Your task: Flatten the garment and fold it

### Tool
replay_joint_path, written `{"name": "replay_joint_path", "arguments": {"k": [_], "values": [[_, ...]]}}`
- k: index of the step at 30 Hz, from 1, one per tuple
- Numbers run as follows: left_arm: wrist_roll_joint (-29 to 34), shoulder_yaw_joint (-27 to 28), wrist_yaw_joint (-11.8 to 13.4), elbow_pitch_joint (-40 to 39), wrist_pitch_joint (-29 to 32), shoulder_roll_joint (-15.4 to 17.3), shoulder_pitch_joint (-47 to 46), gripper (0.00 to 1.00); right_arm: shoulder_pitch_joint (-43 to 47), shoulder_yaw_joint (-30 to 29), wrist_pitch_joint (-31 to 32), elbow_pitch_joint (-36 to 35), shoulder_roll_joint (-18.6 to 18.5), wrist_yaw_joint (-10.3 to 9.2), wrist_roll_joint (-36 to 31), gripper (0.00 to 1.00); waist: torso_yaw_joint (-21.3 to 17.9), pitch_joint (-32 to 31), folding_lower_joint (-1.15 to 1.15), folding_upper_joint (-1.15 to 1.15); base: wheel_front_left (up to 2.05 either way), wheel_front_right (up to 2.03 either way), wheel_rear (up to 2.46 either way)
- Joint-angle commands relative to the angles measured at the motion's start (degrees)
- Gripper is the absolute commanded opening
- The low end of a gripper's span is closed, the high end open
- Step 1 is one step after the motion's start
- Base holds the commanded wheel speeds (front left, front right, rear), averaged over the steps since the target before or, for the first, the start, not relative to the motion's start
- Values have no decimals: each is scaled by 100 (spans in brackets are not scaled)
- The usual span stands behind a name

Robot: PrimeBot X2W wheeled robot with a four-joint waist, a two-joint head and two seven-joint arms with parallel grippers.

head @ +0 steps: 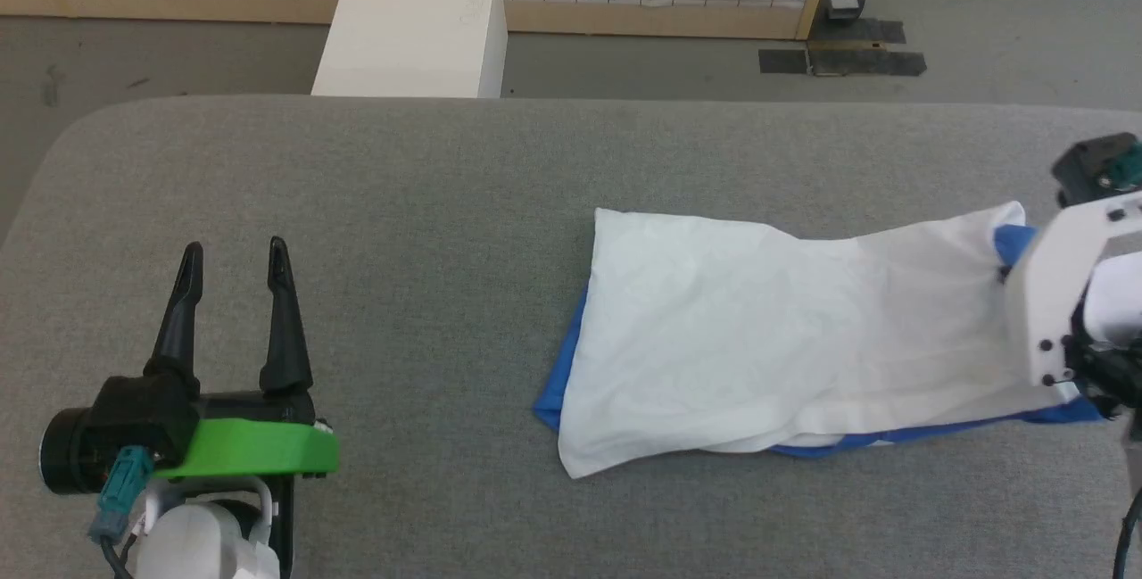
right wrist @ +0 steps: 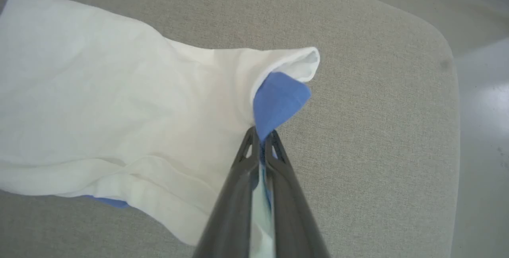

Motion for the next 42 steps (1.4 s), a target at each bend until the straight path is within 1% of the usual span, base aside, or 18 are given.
{"name": "replay_joint_path", "arguments": {"k": [1,3,5,10,15,17,20,26,31,32,33,34,37,42], "values": [[44,16,-38,-16,-27,-53,75,100,45,161,47,-194,17,-11,137,0,-14,-75,0,0,0,0,0],[58,20,-56,-30,-27,-82,101,100,-9,406,82,-404,76,-11,277,0,-4,-80,0,0,0,0,0],[61,18,-78,-36,-27,-114,115,100,-96,629,81,-463,205,-11,343,0,18,-74,0,0,0,0,0],[49,-69,-168,-23,-27,-193,30,100,-401,1113,-111,-176,619,-11,331,0,217,50,0,0,0,0,0],[55,-145,-256,27,-27,-235,-89,100,-828,1594,-457,463,1043,-11,268,0,512,265,0,0,0,0,0],[57,-178,-286,61,-27,-245,-137,100,-975,1722,-578,742,1151,-11,222,0,640,339,0,0,0,0,0],[50,-234,-332,124,-27,-268,-219,100,-1198,1875,-789,1312,1339,-11,178,0,874,441,0,0,0,0,0],[18,-304,-396,219,-27,-308,-346,100,-1560,1998,-1144,2284,1556,-11,77,0,1206,624,0,0,0,0,0],[-12,-302,-423,287,-27,-336,-396,100,-1751,2082,-1480,2938,1653,-11,45,0,1318,691,0,0,0,0,0],[-19,-297,-427,297,-27,-342,-401,100,-1776,2156,-1547,3064,1663,-11,28,9,1324,694,0,0,0,0,0],[-20,-293,-430,306,-27,-346,-402,100,-1791,2215,-1595,3152,1670,-11,40,36,1320,689,0,0,0,0,0],[-21,-285,-433,320,-27,-351,-398,100,-1817,2296,-1680,3226,1677,-11,72,100,1305,678,0,0,0,0,0],[-21,-249,-436,355,-27,-361,-379,100,-1906,2575,-1935,3259,1690,-11,254,100,1201,618,0,0,0,0,0],[35,-169,-453,377,-27,-366,-311,100,-2072,3094,-2395,2857,1696,-11,782,100,874,372,0,0,0,0,0]]}}
